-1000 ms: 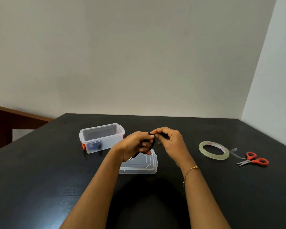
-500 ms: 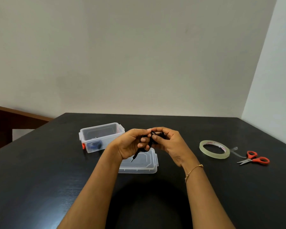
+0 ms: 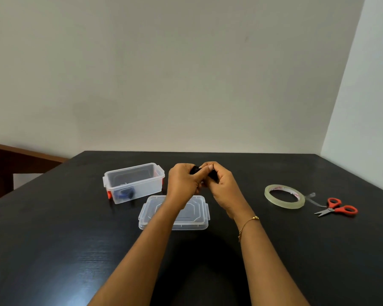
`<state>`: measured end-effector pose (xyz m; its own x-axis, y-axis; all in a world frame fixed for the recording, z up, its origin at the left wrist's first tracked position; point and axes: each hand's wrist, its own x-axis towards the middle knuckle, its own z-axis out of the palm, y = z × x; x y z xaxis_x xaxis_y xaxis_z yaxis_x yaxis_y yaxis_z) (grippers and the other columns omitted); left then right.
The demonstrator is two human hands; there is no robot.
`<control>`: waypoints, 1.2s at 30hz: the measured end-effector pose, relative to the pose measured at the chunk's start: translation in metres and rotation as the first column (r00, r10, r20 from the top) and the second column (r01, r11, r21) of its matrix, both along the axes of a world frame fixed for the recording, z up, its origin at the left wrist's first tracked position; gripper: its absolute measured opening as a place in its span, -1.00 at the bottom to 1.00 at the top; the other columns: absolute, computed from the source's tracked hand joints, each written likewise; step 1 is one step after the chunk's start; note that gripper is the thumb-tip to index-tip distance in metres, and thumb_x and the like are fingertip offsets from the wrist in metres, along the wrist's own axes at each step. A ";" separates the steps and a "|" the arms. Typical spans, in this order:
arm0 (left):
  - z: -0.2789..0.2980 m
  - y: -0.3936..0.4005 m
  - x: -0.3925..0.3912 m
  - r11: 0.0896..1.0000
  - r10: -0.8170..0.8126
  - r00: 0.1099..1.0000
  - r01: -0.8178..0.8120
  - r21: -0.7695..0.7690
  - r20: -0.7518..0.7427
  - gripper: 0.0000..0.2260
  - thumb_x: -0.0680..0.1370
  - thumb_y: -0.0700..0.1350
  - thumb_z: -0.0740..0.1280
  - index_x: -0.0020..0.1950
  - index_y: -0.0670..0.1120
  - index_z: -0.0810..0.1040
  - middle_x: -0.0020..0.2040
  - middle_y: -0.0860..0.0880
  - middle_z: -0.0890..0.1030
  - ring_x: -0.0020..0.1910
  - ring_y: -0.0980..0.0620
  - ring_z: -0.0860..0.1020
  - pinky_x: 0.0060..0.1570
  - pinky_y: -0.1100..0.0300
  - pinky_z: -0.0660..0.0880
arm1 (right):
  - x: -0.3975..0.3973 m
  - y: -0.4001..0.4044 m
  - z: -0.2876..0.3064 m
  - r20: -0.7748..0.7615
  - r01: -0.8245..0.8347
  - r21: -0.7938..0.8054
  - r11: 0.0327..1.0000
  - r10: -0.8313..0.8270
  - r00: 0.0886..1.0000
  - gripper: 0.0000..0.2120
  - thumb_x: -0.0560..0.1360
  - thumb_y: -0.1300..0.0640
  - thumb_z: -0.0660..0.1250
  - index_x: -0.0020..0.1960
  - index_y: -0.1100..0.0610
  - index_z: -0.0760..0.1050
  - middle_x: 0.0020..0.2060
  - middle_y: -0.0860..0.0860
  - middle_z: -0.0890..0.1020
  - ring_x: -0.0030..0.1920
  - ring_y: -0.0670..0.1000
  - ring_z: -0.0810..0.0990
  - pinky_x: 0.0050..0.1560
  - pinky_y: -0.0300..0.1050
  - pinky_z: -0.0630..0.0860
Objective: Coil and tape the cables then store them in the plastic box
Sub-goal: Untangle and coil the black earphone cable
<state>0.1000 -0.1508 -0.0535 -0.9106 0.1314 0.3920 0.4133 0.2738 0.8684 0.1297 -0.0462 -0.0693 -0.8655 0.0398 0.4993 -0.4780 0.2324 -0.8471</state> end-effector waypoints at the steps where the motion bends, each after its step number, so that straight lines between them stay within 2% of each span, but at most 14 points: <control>1: -0.001 0.002 0.000 0.999 0.046 0.998 -0.046 -0.013 -0.032 -0.71 0.48 0.02 0.35 -0.23 -0.21 0.59 -0.45 -0.05 0.52 -0.48 0.08 0.48 -0.39 0.26 0.52 | -0.001 -0.001 -0.001 0.001 0.011 0.008 1.000 -0.011 1.000 -0.80 0.55 0.34 0.14 0.01 0.08 0.43 -0.15 -0.04 0.55 -0.12 -0.10 0.55 -0.13 -0.32 0.56; 4: -0.003 0.007 0.001 0.990 0.143 0.985 -0.143 0.004 -0.101 -0.73 0.48 0.01 0.35 -0.26 -0.19 0.59 -0.45 -0.03 0.52 -0.45 0.06 0.51 -0.32 0.16 0.57 | -0.005 -0.005 -0.004 -0.013 0.044 0.025 0.999 -0.043 0.999 -0.83 0.57 0.34 0.10 0.02 0.12 0.40 -0.17 -0.02 0.51 -0.15 -0.10 0.51 -0.19 -0.31 0.54; 6: -0.003 0.009 0.002 0.993 0.114 0.991 -0.111 0.043 -0.065 -0.76 0.50 -0.01 0.34 -0.30 -0.12 0.55 -0.42 -0.04 0.53 -0.41 0.05 0.53 -0.27 0.14 0.58 | -0.005 -0.006 -0.005 -0.025 0.063 0.034 0.997 -0.062 0.998 -0.84 0.58 0.33 0.08 0.02 0.13 0.37 -0.19 -0.03 0.49 -0.20 -0.11 0.50 -0.24 -0.35 0.52; 10: 0.000 0.008 0.006 0.990 -0.138 0.989 0.140 -0.023 0.054 -0.84 0.56 -0.08 0.27 -0.22 -0.05 0.49 -0.33 -0.04 0.53 -0.34 0.10 0.50 -0.25 0.27 0.52 | -0.001 -0.001 -0.006 -0.021 0.081 0.000 0.997 -0.081 0.996 -0.87 0.58 0.32 0.04 0.01 0.15 0.32 -0.25 -0.02 0.46 -0.28 -0.13 0.46 -0.34 -0.42 0.45; 14: 0.001 -0.009 -0.002 0.911 -0.399 0.895 0.412 -0.026 0.200 -0.96 0.54 -0.20 0.29 -0.08 -0.09 0.53 -0.21 -0.10 0.59 -0.21 0.03 0.57 -0.06 0.17 0.57 | -0.002 0.003 -0.010 0.009 0.096 0.100 0.990 -0.097 0.995 -0.83 0.56 0.34 0.06 0.06 0.11 0.24 -0.13 0.02 0.45 -0.20 -0.14 0.47 -0.30 -0.42 0.47; 15: 0.001 -0.012 -0.004 0.908 -0.403 0.891 0.418 -0.036 0.208 -0.96 0.53 -0.21 0.30 -0.08 -0.11 0.54 -0.20 -0.11 0.60 -0.20 0.02 0.58 -0.05 0.18 0.58 | -0.002 0.002 -0.011 0.020 0.089 0.125 0.988 -0.092 0.996 -0.83 0.56 0.33 0.06 0.07 0.10 0.23 -0.12 0.02 0.45 -0.20 -0.14 0.46 -0.30 -0.42 0.47; 18: 0.001 -0.013 -0.005 0.955 -0.277 0.948 0.289 -0.061 0.155 -0.95 0.50 -0.21 0.34 -0.12 -0.17 0.59 -0.26 -0.15 0.61 -0.28 0.00 0.58 -0.14 0.18 0.60 | -0.004 -0.003 -0.013 0.035 0.066 0.149 0.987 -0.072 0.997 -0.82 0.58 0.31 0.07 0.15 0.13 0.26 -0.10 0.01 0.46 -0.17 -0.13 0.49 -0.26 -0.39 0.49; 20: -0.001 -0.010 -0.002 0.969 -0.248 0.953 0.243 0.052 0.176 -0.88 0.50 -0.26 0.31 -0.23 -0.20 0.58 -0.40 -0.11 0.56 -0.41 0.03 0.52 -0.31 0.22 0.55 | -0.005 -0.004 -0.013 0.065 0.049 0.134 0.990 -0.058 0.996 -0.83 0.58 0.30 0.07 0.13 0.13 0.32 -0.17 -0.01 0.49 -0.21 -0.12 0.49 -0.24 -0.39 0.50; 22: -0.005 -0.008 0.000 0.952 -0.274 0.930 0.225 0.209 0.245 -0.82 0.48 -0.29 0.24 -0.32 -0.21 0.52 -0.51 -0.03 0.47 -0.48 0.06 0.43 -0.39 0.27 0.46 | -0.006 -0.003 -0.012 0.129 0.028 0.104 0.994 -0.041 0.991 -0.83 0.59 0.28 0.06 0.09 0.13 0.37 -0.24 -0.03 0.50 -0.24 -0.12 0.49 -0.21 -0.32 0.49; 24: -0.008 -0.006 0.001 0.921 -0.336 0.887 0.237 0.309 0.318 -0.81 0.48 -0.27 0.18 -0.33 -0.19 0.47 -0.51 -0.01 0.42 -0.47 0.07 0.38 -0.36 0.25 0.43 | -0.007 0.002 -0.013 0.188 0.026 0.070 0.997 -0.039 0.981 -0.81 0.59 0.25 0.07 0.09 0.14 0.42 -0.22 -0.02 0.54 -0.19 -0.07 0.53 -0.15 -0.25 0.50; 27: -0.009 -0.006 0.003 0.869 -0.450 0.809 0.299 0.394 0.378 -0.81 0.52 -0.27 0.13 -0.27 -0.18 0.45 -0.45 -0.03 0.40 -0.45 0.09 0.37 -0.32 0.25 0.45 | -0.005 0.011 -0.012 0.229 0.033 0.067 0.997 -0.048 0.972 -0.80 0.59 0.21 0.11 0.14 0.15 0.45 -0.05 0.06 0.58 -0.01 0.00 0.58 -0.05 -0.19 0.58; 29: -0.010 -0.008 0.002 0.860 -0.466 0.791 0.299 0.414 0.396 -0.81 0.53 -0.27 0.13 -0.24 -0.19 0.46 -0.44 -0.04 0.40 -0.43 0.08 0.37 -0.30 0.25 0.46 | -0.004 0.014 -0.013 0.234 0.034 0.083 0.996 -0.053 0.971 -0.79 0.59 0.22 0.13 0.17 0.15 0.45 0.04 0.10 0.58 0.06 0.04 0.58 0.00 -0.16 0.59; 32: -0.012 -0.009 0.001 0.865 -0.444 0.791 0.256 0.431 0.421 -0.81 0.53 -0.26 0.13 -0.23 -0.20 0.48 -0.46 -0.04 0.38 -0.43 0.06 0.36 -0.24 0.20 0.45 | -0.003 0.013 -0.013 0.251 0.006 0.090 0.996 -0.028 0.968 -0.80 0.57 0.25 0.17 0.17 0.16 0.43 0.06 0.13 0.58 0.06 0.07 0.59 0.03 -0.12 0.59; 36: -0.007 -0.010 0.003 0.864 -0.435 0.778 0.218 0.455 0.453 -0.80 0.51 -0.25 0.15 -0.28 -0.19 0.47 -0.50 -0.03 0.36 -0.49 0.08 0.34 -0.34 0.25 0.47 | -0.004 0.009 -0.012 0.254 -0.003 0.113 0.994 -0.026 0.967 -0.80 0.56 0.27 0.16 0.17 0.18 0.41 0.02 0.12 0.57 -0.01 0.01 0.58 -0.02 -0.18 0.59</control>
